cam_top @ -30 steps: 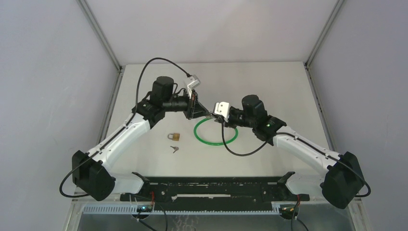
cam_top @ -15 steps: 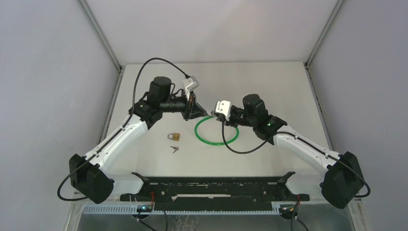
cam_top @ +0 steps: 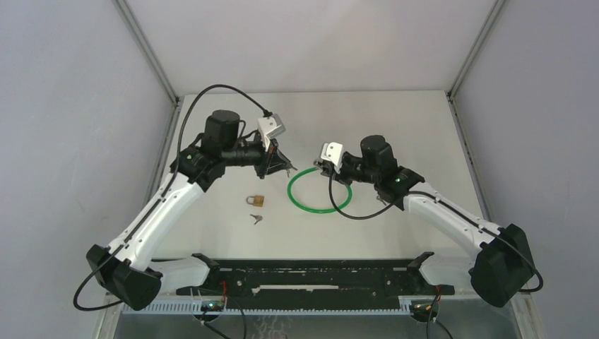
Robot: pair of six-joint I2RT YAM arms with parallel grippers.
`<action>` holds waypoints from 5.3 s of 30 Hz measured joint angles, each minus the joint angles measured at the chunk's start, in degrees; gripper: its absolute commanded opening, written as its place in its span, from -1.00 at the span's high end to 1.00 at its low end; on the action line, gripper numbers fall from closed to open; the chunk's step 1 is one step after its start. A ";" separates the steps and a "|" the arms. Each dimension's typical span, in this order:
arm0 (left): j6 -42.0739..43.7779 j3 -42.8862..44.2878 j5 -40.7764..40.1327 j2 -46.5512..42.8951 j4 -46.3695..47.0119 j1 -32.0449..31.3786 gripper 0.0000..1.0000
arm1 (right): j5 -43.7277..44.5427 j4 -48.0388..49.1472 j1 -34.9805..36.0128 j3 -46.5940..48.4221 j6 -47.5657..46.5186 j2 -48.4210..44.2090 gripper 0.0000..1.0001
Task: Lock with the key
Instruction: Place the lock at the center of the board, then place the key at the center of the board, then reset both arms
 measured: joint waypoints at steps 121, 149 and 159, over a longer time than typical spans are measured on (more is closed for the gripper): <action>11.65 -9.14 -44.02 3.80 13.14 -7.39 -0.99 | 9.31 -19.08 -41.00 13.25 30.69 3.91 -1.00; 3.74 -26.91 -54.31 -23.96 29.73 20.85 -1.00 | 11.89 -16.81 -41.18 13.31 32.00 -5.05 -1.00; -2.10 -30.12 -42.69 -31.36 30.21 27.32 -1.00 | 6.75 -15.56 -41.27 13.44 33.40 -5.77 -1.00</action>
